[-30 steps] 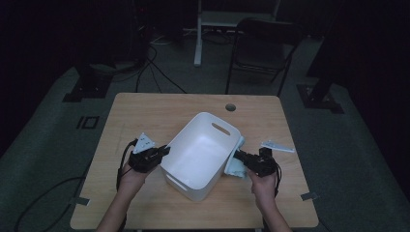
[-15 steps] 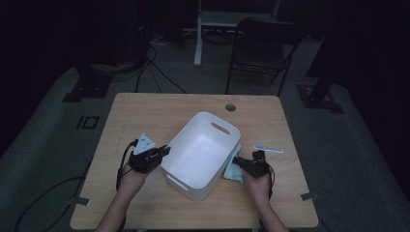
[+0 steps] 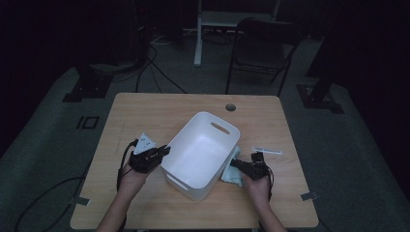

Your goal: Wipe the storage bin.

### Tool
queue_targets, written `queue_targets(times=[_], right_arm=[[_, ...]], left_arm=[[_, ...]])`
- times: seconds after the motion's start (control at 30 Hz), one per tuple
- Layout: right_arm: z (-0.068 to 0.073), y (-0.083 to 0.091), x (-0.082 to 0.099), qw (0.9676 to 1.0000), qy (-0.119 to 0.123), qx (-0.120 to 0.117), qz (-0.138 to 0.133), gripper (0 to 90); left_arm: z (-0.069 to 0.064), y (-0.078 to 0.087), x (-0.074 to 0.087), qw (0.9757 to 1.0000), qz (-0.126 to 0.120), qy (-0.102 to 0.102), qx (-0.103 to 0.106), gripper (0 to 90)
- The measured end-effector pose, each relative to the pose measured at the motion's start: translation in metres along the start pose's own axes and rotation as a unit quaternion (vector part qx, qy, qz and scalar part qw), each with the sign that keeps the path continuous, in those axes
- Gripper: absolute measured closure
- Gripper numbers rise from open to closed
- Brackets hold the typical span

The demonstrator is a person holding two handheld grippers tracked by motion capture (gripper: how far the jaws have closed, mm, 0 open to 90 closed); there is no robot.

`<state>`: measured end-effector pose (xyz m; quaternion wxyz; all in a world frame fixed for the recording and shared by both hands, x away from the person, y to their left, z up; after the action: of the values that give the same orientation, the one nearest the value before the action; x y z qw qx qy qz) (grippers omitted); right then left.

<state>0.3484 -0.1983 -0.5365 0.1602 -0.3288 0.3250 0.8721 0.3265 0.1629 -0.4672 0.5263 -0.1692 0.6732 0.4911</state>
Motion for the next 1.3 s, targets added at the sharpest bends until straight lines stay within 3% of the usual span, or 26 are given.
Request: queue_targets(times=[0.07, 0.23, 0.33, 0.47, 0.77, 0.97, 1.03, 1.2, 1.3], right_arm=[[0.01, 0.008, -0.004, 0.9996, -0.004, -0.021, -0.015, 83.6], [0.046, 0.033, -0.018, 0.9963, 0.043, -0.05, -0.056, 83.5], [0.056, 0.038, -0.022, 0.9947, 0.064, -0.046, -0.065, 83.6], [0.048, 0.032, -0.018, 0.9956, 0.064, -0.03, -0.06, 83.7], [0.013, 0.005, -0.004, 0.9996, 0.021, 0.001, -0.019, 83.7], [-0.009, -0.015, 0.009, 0.9995, 0.0, 0.027, 0.016, 83.8], [-0.014, -0.022, 0.013, 0.9986, 0.006, 0.043, 0.031, 83.8], [-0.015, -0.024, 0.014, 0.9981, 0.0, 0.047, 0.039, 83.9], [-0.01, -0.021, 0.015, 0.9987, -0.004, 0.036, 0.036, 83.9]], left_arm=[[0.0, 0.0, 0.0, 1.0, -0.001, 0.0, -0.001, 84.4], [0.001, 0.0, 0.0, 1.0, 0.0, 0.0, 0.0, 84.3], [0.001, 0.0, 0.0, 1.0, -0.001, 0.002, 0.003, 84.4], [0.0, 0.0, 0.0, 1.0, 0.001, -0.006, 0.004, 84.0], [-0.001, 0.0, 0.0, 1.0, 0.0, -0.006, 0.001, 84.1], [-0.002, 0.0, 0.0, 1.0, 0.0, -0.006, 0.001, 84.1], [-0.002, 0.0, 0.0, 1.0, -0.001, -0.004, 0.0, 84.1], [-0.002, 0.0, 0.0, 1.0, -0.001, -0.002, -0.003, 84.1], [-0.003, 0.0, 0.0, 1.0, -0.001, -0.001, -0.005, 84.3]])
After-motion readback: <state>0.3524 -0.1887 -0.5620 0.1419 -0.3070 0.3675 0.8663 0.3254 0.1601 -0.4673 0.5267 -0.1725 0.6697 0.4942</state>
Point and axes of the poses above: each handheld gripper's, and its own axes: y roughly backward along the jaws, x roughly out of its underside, z roughly to its left, the point moved 2 cm from there along -y, roughly forward along the jaws, and after that the axes turned 7 degrees about -x, right-handed, at the moved point
